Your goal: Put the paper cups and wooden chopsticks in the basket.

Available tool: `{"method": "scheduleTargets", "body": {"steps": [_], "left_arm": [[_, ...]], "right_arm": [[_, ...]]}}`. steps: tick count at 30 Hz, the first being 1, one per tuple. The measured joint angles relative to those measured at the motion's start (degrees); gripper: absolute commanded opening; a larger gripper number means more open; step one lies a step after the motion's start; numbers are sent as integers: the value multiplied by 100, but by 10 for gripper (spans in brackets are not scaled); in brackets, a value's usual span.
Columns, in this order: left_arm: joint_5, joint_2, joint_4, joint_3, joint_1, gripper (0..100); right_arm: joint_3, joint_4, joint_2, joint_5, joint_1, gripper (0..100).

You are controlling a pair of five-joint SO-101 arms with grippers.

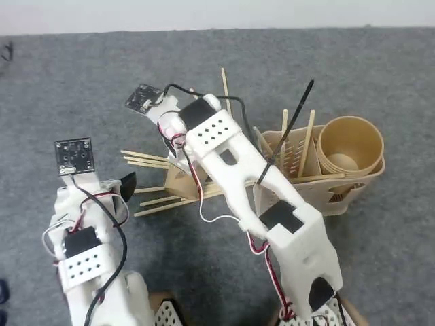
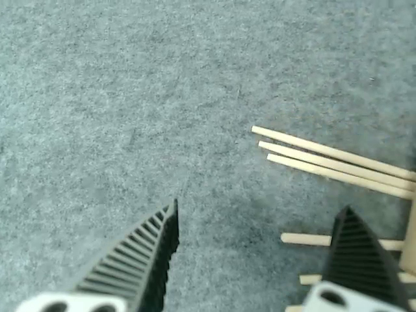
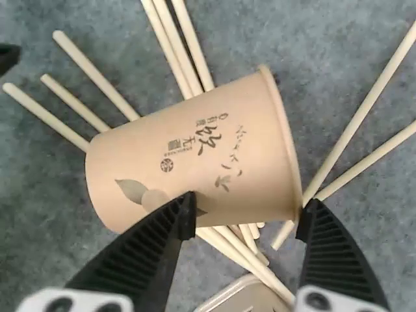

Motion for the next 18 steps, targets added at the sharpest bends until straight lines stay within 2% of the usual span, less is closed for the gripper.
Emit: {"method": "scheduleTargets", "body": {"steps": [9, 14, 18], "left_arm": [[0, 0, 0, 0, 0, 352], [0, 0, -114, 0, 0, 352], [0, 0, -123, 0, 0, 352]], "right_arm": [[9, -308, 0, 299, 281, 260], [9, -211, 0, 352, 229, 106], [18, -167, 44, 466, 176, 91]]}}
